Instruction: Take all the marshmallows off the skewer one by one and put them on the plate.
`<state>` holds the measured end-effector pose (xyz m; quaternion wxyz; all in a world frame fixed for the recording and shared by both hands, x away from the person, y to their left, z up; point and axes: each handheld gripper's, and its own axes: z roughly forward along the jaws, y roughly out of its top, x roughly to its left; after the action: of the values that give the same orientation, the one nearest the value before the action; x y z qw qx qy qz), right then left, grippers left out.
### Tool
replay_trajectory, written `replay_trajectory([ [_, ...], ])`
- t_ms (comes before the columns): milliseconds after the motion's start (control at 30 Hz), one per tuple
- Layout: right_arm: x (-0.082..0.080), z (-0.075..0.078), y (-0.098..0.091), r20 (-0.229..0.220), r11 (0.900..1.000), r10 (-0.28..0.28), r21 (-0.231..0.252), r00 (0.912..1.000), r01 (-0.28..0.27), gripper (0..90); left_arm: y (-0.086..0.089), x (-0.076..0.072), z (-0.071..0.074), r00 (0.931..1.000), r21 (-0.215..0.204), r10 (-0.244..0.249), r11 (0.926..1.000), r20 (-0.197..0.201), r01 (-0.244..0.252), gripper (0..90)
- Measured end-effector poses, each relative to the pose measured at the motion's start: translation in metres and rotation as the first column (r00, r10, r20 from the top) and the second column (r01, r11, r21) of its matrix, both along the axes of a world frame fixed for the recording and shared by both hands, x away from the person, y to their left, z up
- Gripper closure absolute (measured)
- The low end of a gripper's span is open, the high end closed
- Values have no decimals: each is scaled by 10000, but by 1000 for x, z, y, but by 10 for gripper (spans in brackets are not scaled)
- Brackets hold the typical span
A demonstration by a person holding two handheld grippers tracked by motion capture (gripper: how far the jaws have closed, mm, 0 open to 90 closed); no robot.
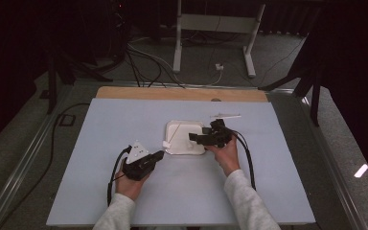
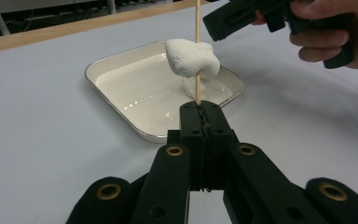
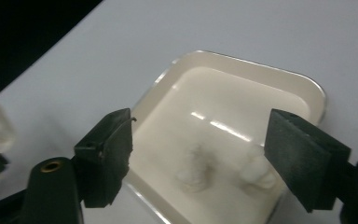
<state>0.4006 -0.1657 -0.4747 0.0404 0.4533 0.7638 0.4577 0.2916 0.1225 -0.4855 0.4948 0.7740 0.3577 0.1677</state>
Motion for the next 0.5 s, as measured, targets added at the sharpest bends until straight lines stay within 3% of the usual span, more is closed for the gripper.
replay_trajectory([
  [500,-15,19,4,288,9897,817,1159,9962,-845,214,0,0,0,10000,-87,5,10000,25,-5,900],
])
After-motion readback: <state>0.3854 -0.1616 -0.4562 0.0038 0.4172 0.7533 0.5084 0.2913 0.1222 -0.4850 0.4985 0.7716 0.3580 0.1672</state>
